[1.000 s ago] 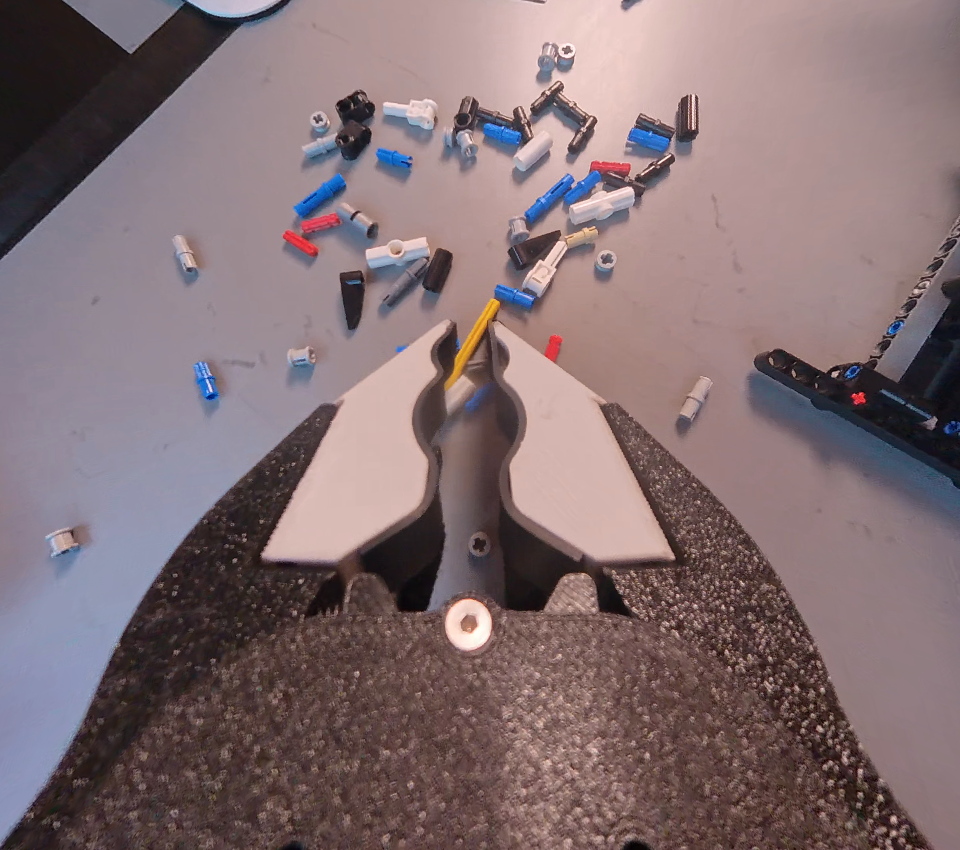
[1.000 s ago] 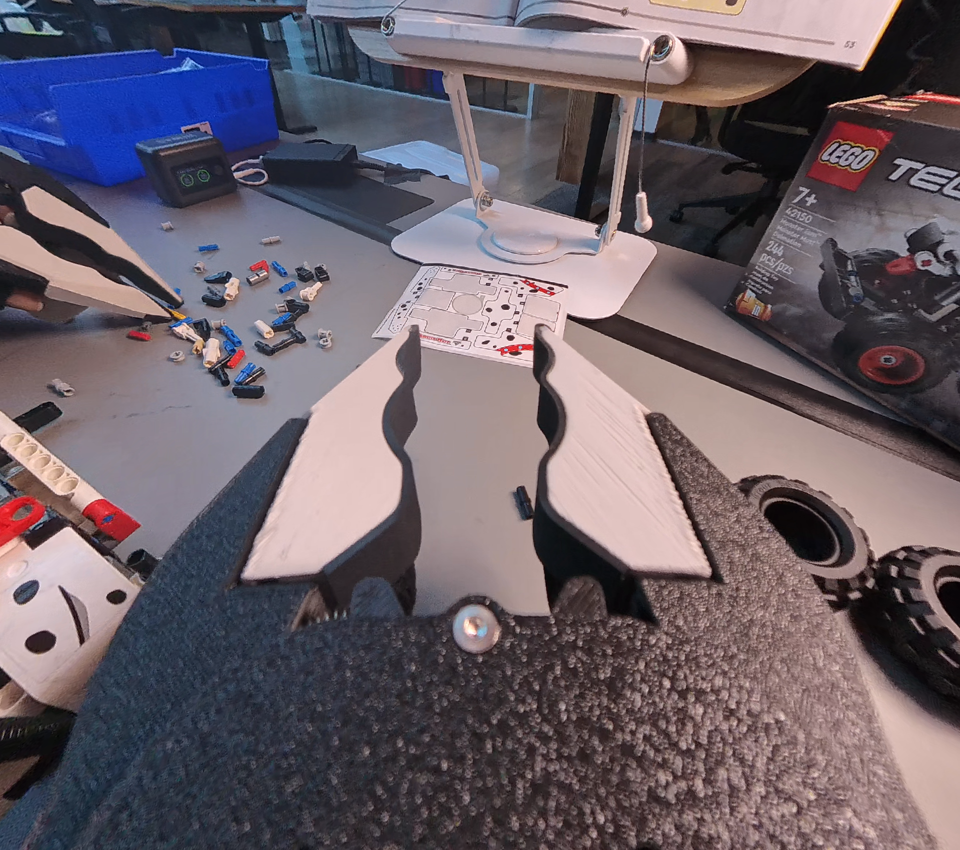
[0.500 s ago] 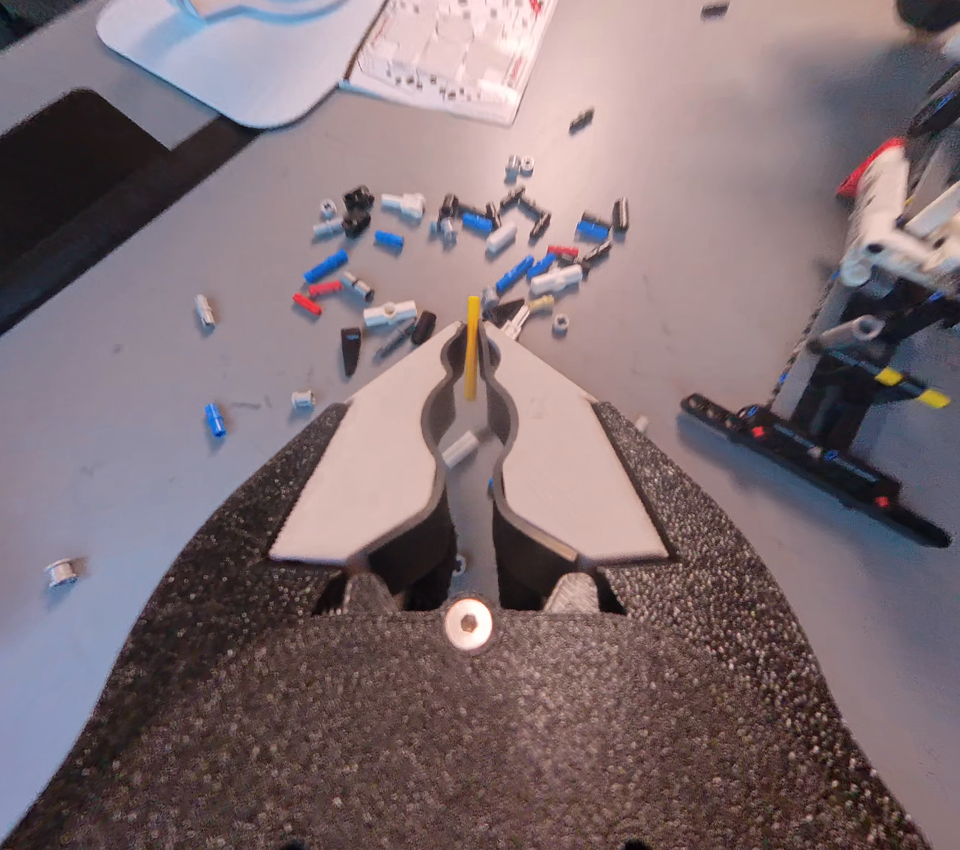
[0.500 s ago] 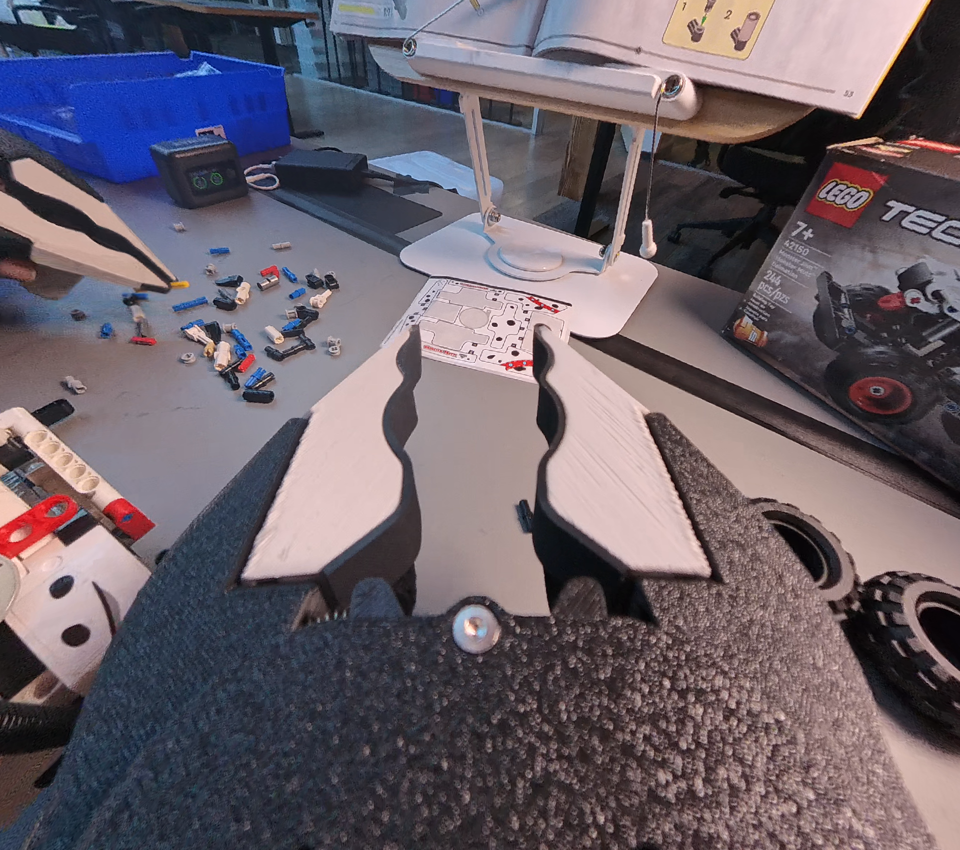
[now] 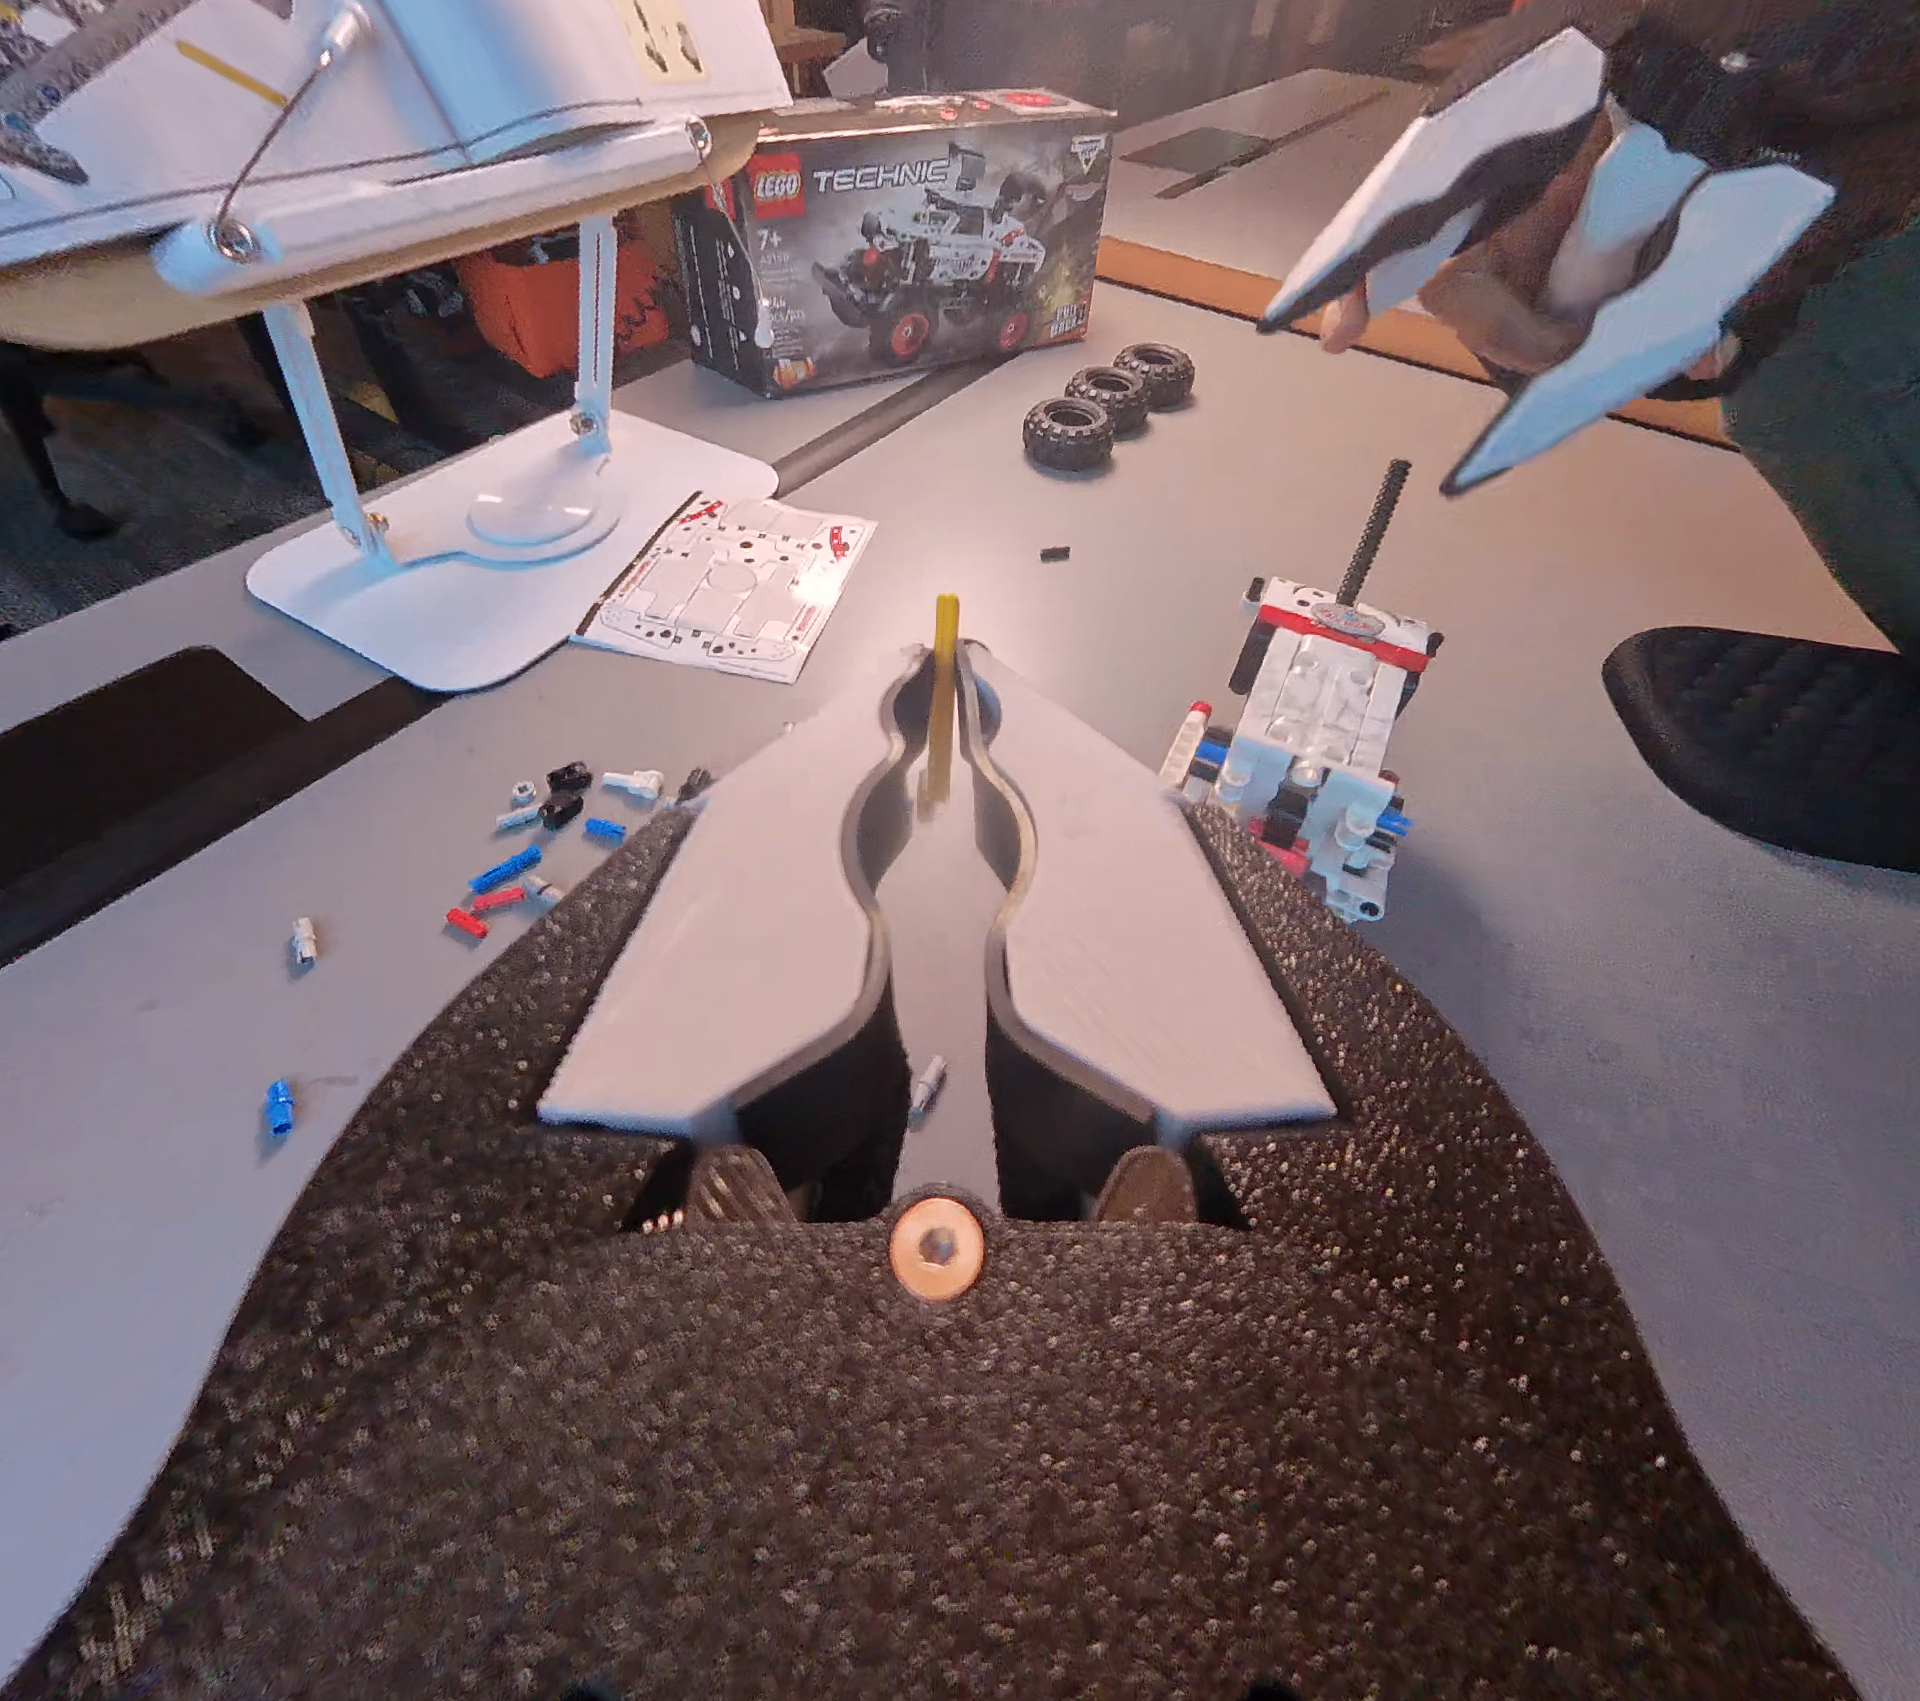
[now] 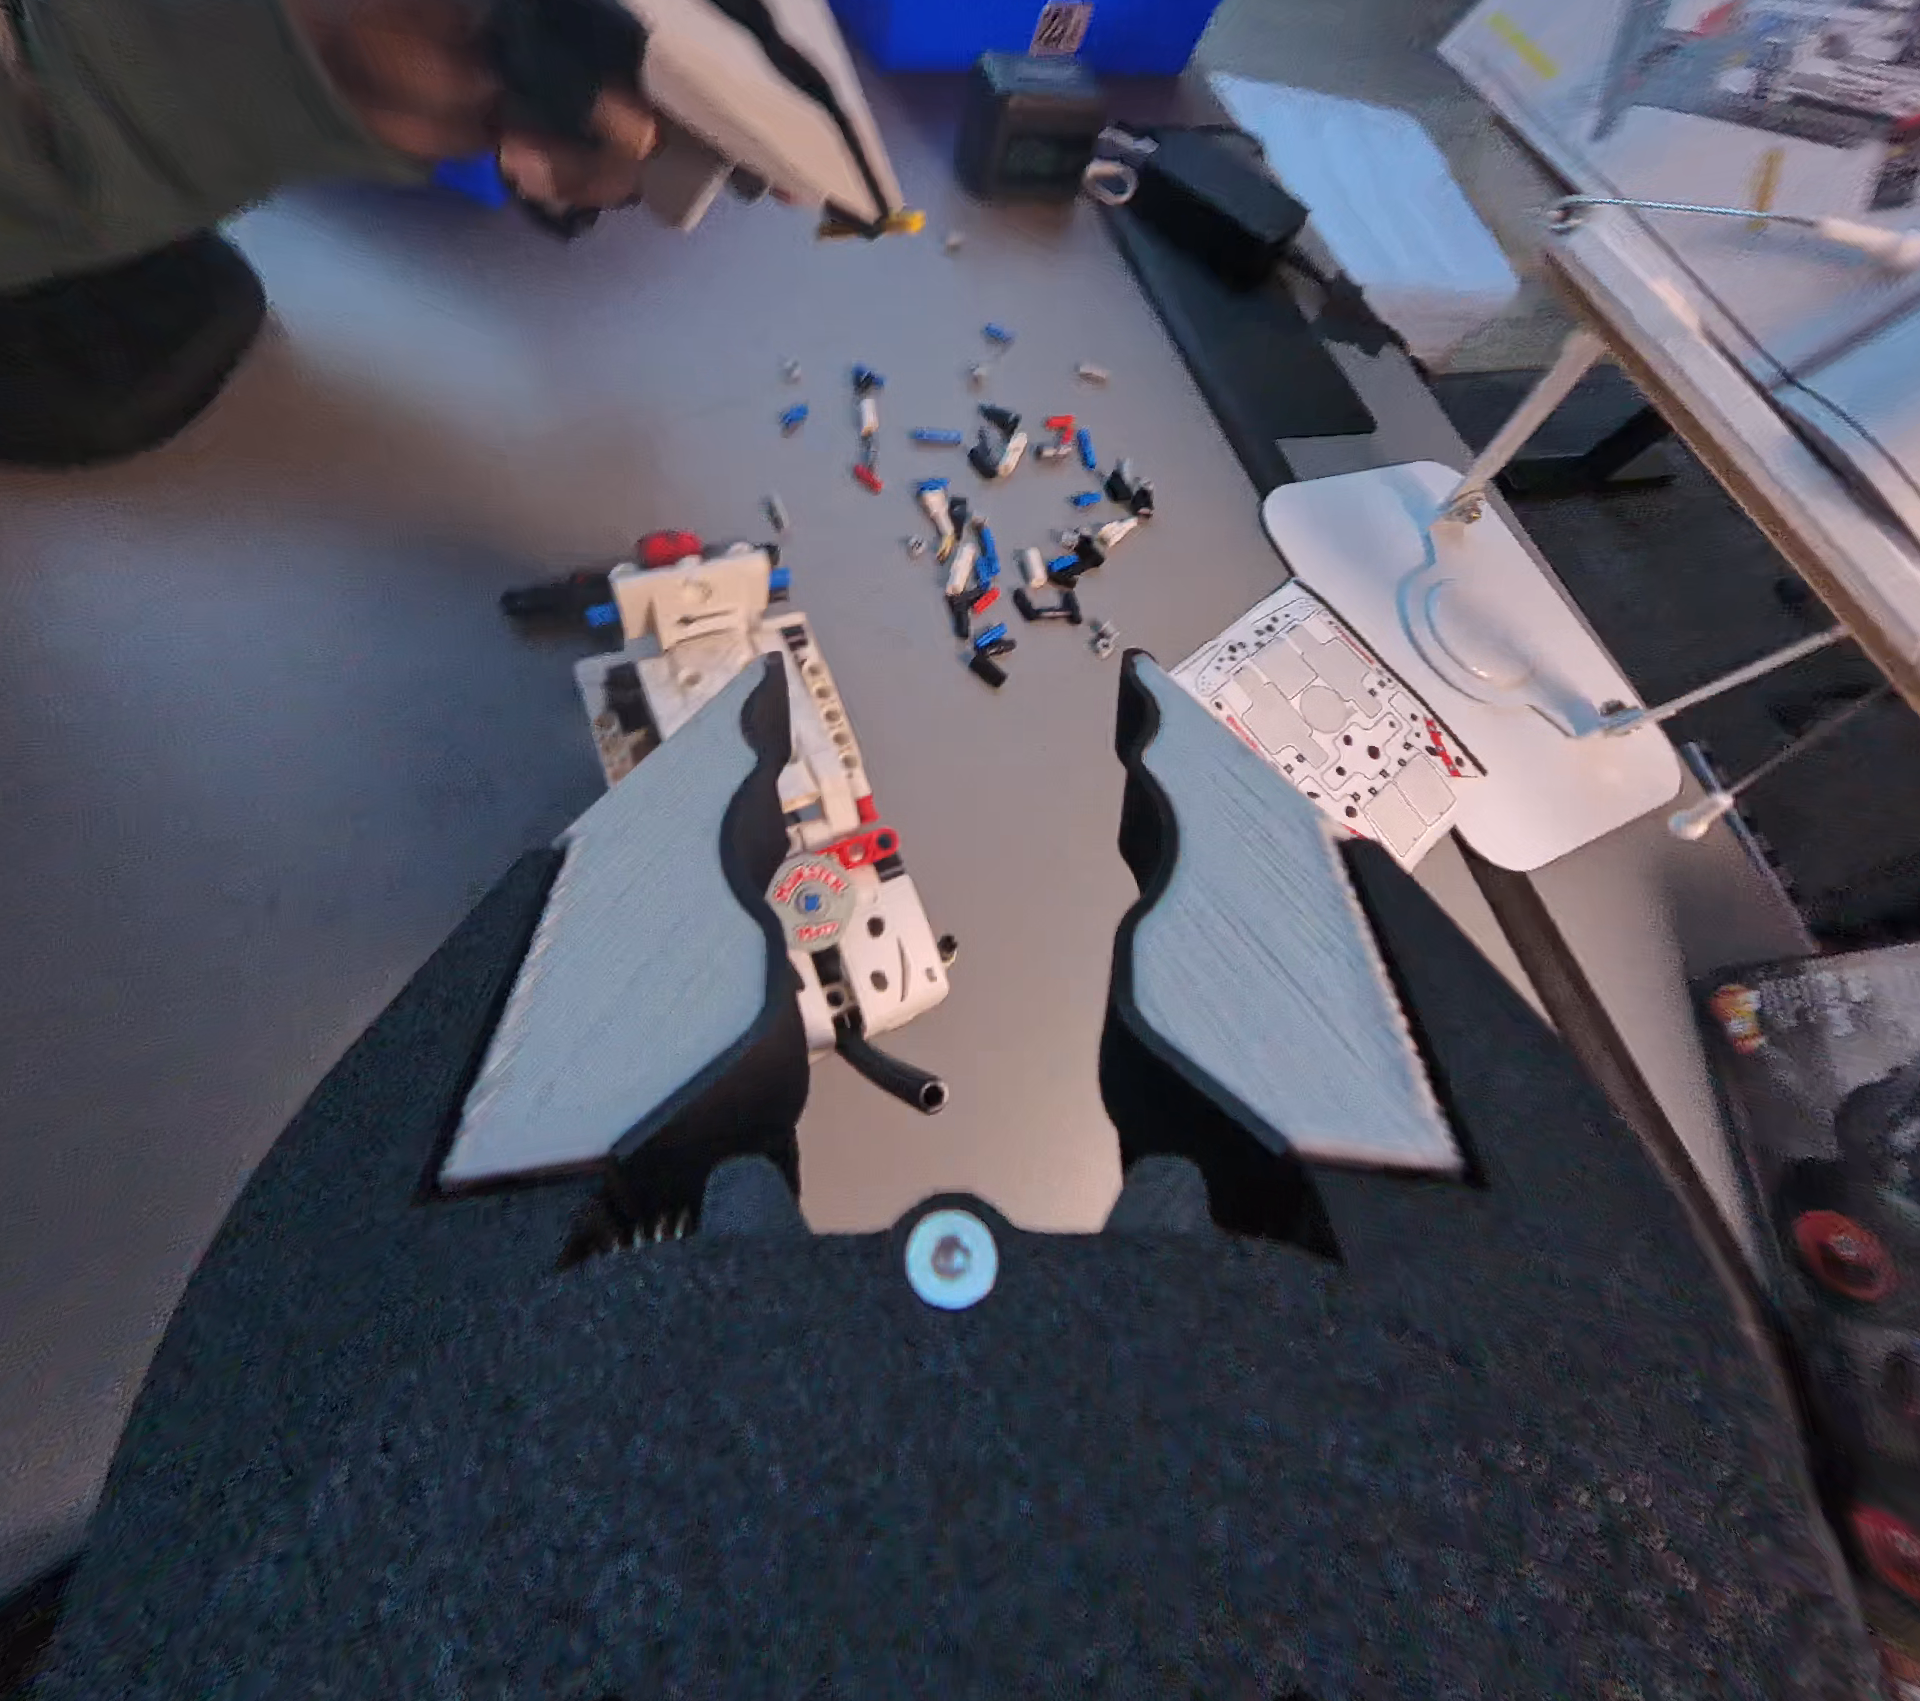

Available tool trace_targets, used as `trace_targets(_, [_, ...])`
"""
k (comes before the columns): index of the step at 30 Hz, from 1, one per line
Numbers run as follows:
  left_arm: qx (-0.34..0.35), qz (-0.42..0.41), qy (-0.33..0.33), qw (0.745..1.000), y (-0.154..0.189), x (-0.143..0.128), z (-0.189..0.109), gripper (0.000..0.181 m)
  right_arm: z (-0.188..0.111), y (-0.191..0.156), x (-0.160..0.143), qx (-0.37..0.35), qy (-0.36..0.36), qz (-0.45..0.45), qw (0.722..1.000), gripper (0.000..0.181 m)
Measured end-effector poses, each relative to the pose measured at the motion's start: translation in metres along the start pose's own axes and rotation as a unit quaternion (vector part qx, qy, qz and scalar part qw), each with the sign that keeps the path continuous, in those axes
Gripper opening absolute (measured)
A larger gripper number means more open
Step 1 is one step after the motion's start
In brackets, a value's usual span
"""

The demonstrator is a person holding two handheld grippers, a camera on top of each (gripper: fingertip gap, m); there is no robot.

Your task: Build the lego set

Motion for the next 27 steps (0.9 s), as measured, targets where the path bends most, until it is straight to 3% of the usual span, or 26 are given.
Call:
trace_targets(4, [-0.008,0.000,-0.020,1.000,0.016,-0.003,-0.005,0.004,0.017,-0.029,0.011,0.062,-0.171,-0.129,0.975,0.067])
trace_targets(10, [-0.023,-0.027,-0.047,0.998,0.033,-0.036,-0.008,0.004,0.067,-0.042,0.001,0.152,-0.308,-0.188,0.920,0.077])
trace_targets(12, [-0.031,-0.033,-0.051,0.998,0.033,-0.040,-0.007,0.004,0.081,-0.043,0.000,0.155,-0.322,-0.206,0.911,0.074])
trace_targets(16, [-0.058,-0.052,-0.052,0.996,0.031,-0.047,-0.006,0.004,0.090,-0.042,0.002,0.185,-0.322,-0.214,0.903,0.048])
trace_targets(21, [-0.084,-0.048,-0.067,0.993,0.036,-0.050,-0.001,0.004,0.087,-0.035,0.000,0.254,-0.304,-0.225,0.890,0.047])
trace_targets(27, [-0.124,-0.047,-0.081,0.988,0.047,-0.054,0.004,0.004,0.089,-0.020,-0.001,0.360,-0.309,-0.136,0.870,0.046])
Point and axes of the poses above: each gripper's, where its closed fingertips meet, z out along the fingers, x out of its top, y = z × x across the jaws, the point moved 10 cm from there along -z, back along the fingers, and after that the axes turned 1 degree about z, right-handed, at the moved point
